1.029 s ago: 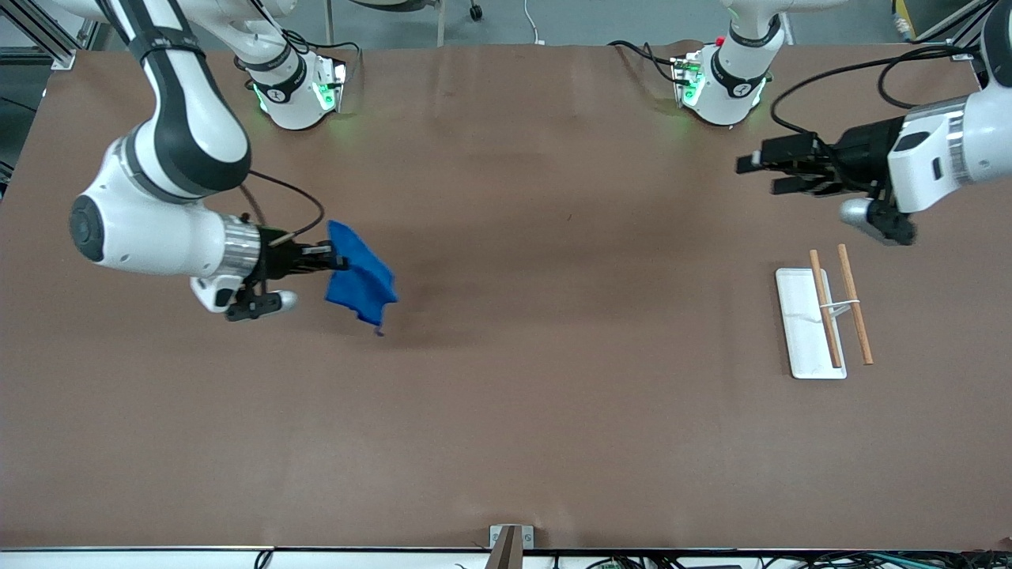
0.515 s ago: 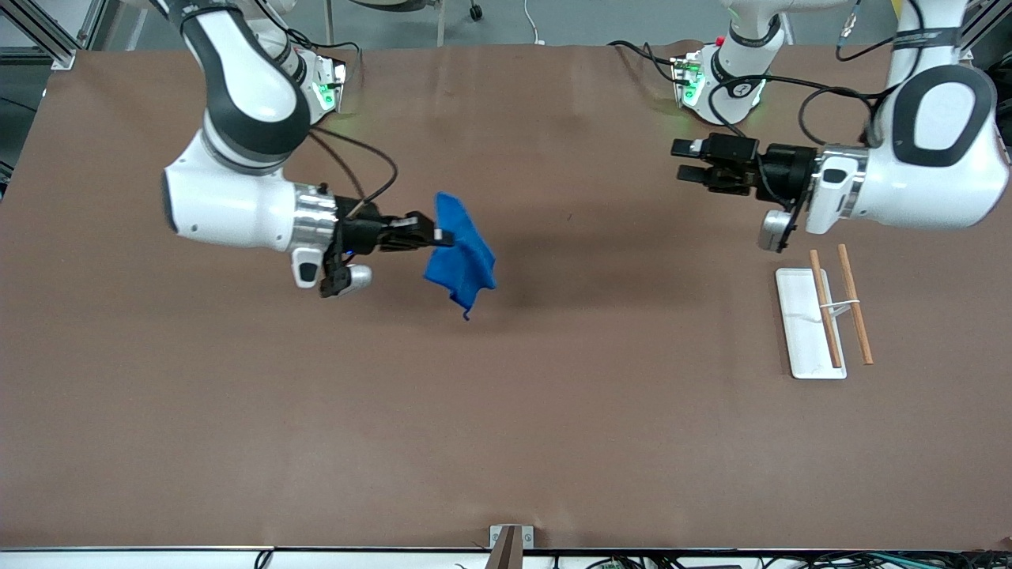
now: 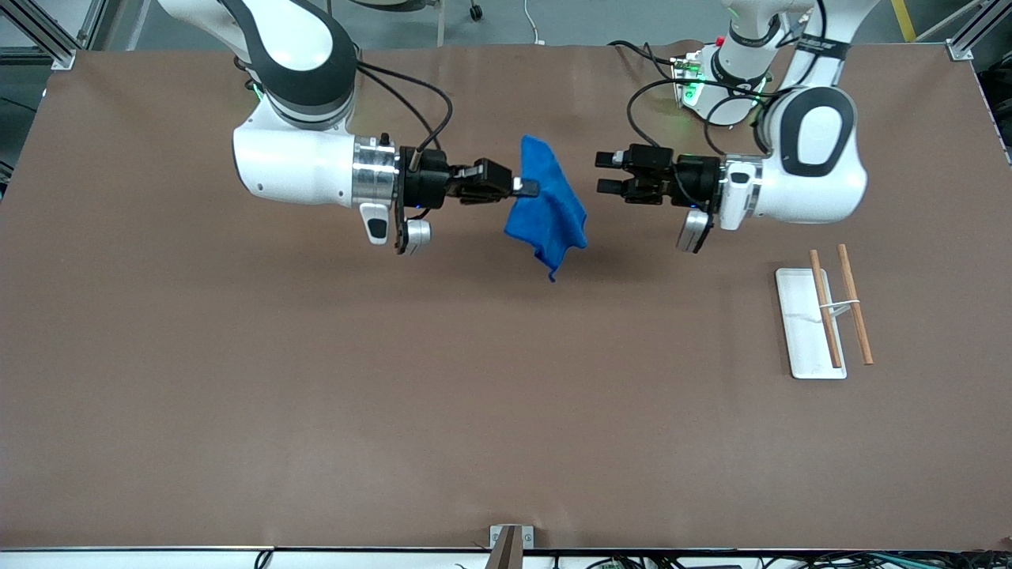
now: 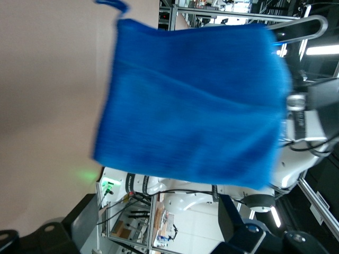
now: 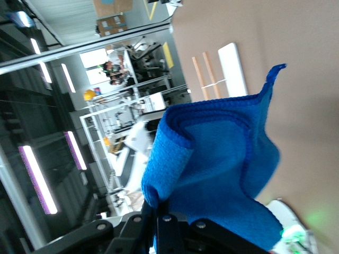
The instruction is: Right arm passes towel to left arm to hang
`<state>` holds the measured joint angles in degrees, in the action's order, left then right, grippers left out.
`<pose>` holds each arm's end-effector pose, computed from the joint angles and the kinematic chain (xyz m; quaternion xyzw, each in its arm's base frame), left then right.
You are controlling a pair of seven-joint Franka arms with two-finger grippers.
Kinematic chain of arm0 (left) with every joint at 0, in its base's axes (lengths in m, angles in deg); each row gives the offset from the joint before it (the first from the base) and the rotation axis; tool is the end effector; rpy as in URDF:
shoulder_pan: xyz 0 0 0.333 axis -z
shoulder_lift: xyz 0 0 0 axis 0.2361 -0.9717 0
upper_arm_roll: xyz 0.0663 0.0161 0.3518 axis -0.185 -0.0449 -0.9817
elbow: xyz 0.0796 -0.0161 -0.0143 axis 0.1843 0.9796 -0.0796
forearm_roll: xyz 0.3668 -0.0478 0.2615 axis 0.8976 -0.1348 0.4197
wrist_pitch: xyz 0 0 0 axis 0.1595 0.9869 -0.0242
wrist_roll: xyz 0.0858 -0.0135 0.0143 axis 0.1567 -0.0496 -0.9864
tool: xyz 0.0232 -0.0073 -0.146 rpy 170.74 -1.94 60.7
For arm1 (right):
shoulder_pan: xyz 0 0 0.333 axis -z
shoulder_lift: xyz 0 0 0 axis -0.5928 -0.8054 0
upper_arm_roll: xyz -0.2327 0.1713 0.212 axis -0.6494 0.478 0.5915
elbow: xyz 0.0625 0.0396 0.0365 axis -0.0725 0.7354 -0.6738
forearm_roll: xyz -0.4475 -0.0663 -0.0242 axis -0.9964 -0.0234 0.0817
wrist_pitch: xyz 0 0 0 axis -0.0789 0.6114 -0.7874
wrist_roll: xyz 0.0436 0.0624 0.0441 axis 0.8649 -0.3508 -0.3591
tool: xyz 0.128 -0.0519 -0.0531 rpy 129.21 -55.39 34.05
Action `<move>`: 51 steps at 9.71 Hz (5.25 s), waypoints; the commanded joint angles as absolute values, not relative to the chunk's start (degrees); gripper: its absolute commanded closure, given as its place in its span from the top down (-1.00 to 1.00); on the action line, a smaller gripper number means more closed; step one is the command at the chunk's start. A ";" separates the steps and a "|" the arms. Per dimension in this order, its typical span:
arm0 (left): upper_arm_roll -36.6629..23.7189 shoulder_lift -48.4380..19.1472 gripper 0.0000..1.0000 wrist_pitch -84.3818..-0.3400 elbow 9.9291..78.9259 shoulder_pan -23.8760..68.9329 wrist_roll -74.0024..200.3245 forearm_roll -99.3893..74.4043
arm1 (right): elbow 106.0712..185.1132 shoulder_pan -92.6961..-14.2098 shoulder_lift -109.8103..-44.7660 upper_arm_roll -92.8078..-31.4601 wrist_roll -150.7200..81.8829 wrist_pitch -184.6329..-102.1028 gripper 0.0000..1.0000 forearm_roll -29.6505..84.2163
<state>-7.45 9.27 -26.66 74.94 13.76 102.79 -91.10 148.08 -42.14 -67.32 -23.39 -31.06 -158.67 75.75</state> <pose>0.4989 -0.2897 0.3748 0.7584 -0.0182 -0.1036 0.6432 0.5634 0.4863 0.5110 -0.7696 0.1058 0.1089 0.6202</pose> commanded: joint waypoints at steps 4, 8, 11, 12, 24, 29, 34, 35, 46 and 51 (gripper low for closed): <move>-6.78 6.84 0.93 -29.70 77.17 13.21 109.41 -100.23 | 146.77 -41.36 -67.89 -21.18 -31.50 -158.62 -1.00 80.79; -5.03 6.85 0.88 -32.67 77.17 13.21 115.47 -111.94 | 146.85 -41.28 -67.71 -20.04 -30.71 -158.53 -1.00 81.49; -2.66 5.01 0.88 -37.16 76.47 13.30 118.55 -115.11 | 146.94 -41.45 -67.80 -19.95 -30.09 -158.26 -1.00 86.50; -2.21 5.00 0.88 -37.34 76.55 13.22 118.74 -115.73 | 146.94 -41.45 -67.80 -19.42 -30.00 -158.26 -1.00 86.59; -2.82 7.29 -1.00 -37.26 75.15 10.49 114.81 -109.42 | 146.85 -41.72 -67.80 -19.16 -30.26 -158.70 -1.00 86.68; -5.89 7.99 -1.00 -37.00 72.78 10.40 108.13 -96.44 | 147.12 -36.72 -67.62 -19.77 -20.66 -158.27 1.00 68.15; -15.80 7.99 -1.00 -36.56 64.53 10.40 95.56 -66.15 | 147.03 -32.31 -64.56 -23.89 4.66 -148.87 1.00 15.16; -18.79 8.07 -1.00 -36.29 63.21 10.40 94.93 -59.64 | 146.94 -31.88 -63.50 -24.68 8.11 -147.99 1.00 6.87; -47.90 -2.46 -0.94 -34.00 50.54 7.43 90.97 -41.73 | 136.13 -31.70 -51.90 -54.99 -18.63 -118.38 1.00 -7.81; -55.19 -6.42 0.58 -34.18 50.10 6.98 92.46 -44.35 | 136.13 -31.70 -50.84 -62.40 -28.95 -113.62 1.00 -7.89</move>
